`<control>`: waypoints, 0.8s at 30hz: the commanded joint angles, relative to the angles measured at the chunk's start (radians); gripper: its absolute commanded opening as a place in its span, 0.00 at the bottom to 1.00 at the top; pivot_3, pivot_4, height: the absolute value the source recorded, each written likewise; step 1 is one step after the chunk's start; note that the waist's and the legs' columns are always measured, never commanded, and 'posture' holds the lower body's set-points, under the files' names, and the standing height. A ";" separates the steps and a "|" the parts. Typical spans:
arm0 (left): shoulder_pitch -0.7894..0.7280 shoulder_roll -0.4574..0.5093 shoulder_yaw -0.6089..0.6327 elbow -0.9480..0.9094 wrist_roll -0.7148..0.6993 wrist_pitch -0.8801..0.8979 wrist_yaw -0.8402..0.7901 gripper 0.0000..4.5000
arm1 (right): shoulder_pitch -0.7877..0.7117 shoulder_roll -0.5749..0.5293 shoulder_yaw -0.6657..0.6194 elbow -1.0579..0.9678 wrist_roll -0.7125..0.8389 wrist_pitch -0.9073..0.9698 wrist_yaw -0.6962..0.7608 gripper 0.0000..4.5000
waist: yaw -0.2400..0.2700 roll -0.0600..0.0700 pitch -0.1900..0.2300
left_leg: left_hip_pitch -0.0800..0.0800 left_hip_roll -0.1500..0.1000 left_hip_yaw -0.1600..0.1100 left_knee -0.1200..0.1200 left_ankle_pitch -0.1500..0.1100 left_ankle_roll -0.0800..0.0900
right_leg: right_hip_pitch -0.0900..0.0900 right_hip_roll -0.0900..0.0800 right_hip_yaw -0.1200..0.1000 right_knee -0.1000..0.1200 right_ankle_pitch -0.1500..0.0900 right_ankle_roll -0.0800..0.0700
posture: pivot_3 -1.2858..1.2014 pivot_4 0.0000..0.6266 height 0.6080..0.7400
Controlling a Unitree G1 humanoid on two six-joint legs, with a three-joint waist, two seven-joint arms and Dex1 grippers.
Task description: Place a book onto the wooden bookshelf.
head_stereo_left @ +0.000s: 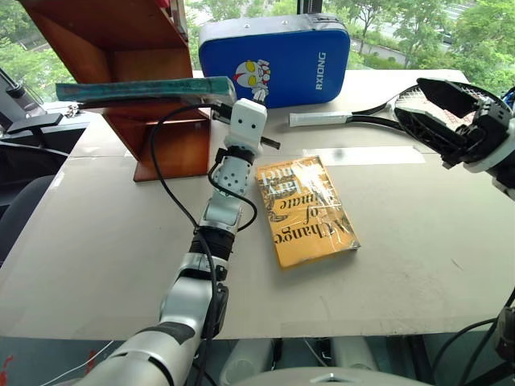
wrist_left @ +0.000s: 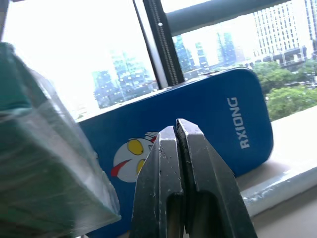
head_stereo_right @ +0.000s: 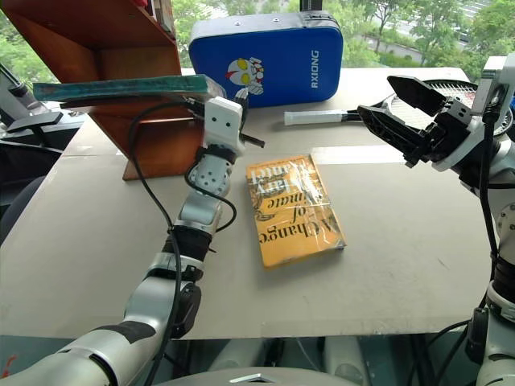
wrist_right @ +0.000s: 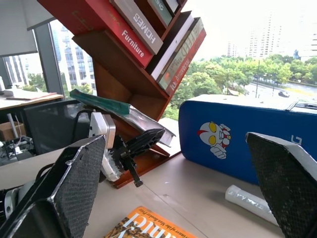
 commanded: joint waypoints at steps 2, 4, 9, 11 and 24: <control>-0.010 0.000 0.031 -0.005 0.080 -0.008 0.224 0.00 | 0.001 -0.017 -0.038 -0.043 0.079 0.013 0.022 1.00 | 0.000 0.000 0.000 | 0.000 0.000 0.000 0.000 0.000 0.000 | 0.000 0.000 0.000 0.001 0.000 0.000 | 0.52 0.24 1.00; -0.007 0.000 0.032 -0.009 0.105 0.009 0.284 0.00 | -0.004 -0.020 -0.039 -0.041 0.101 0.018 0.026 1.00 | -0.001 0.000 0.000 | 0.000 0.000 0.000 0.000 0.000 0.000 | 0.000 0.000 0.000 0.001 0.000 0.000 | 0.52 0.24 1.00; -0.001 0.011 0.021 -0.005 0.110 0.014 0.320 0.00 | -0.006 -0.030 -0.038 -0.036 0.134 0.027 0.039 1.00 | -0.001 0.000 0.000 | 0.000 0.000 0.000 0.000 0.000 0.000 | 0.000 0.000 0.000 0.001 0.000 0.000 | 0.52 0.24 1.00; 0.007 0.014 0.012 -0.008 0.100 0.017 0.299 0.00 | -0.005 -0.034 -0.035 -0.035 0.138 0.027 0.044 1.00 | -0.001 0.000 0.000 | 0.000 0.000 0.000 0.000 0.000 0.000 | 0.000 0.000 0.000 0.001 0.000 0.000 | 0.52 0.24 1.00; 0.287 0.068 -0.015 -0.299 -0.092 0.186 -0.136 0.00 | 0.206 -0.049 -0.029 -0.044 0.024 -0.023 0.143 1.00 | -0.008 0.000 0.000 | -0.001 0.000 0.001 0.000 0.000 0.000 | -0.001 0.000 0.001 0.001 0.000 0.000 | 0.52 0.24 1.00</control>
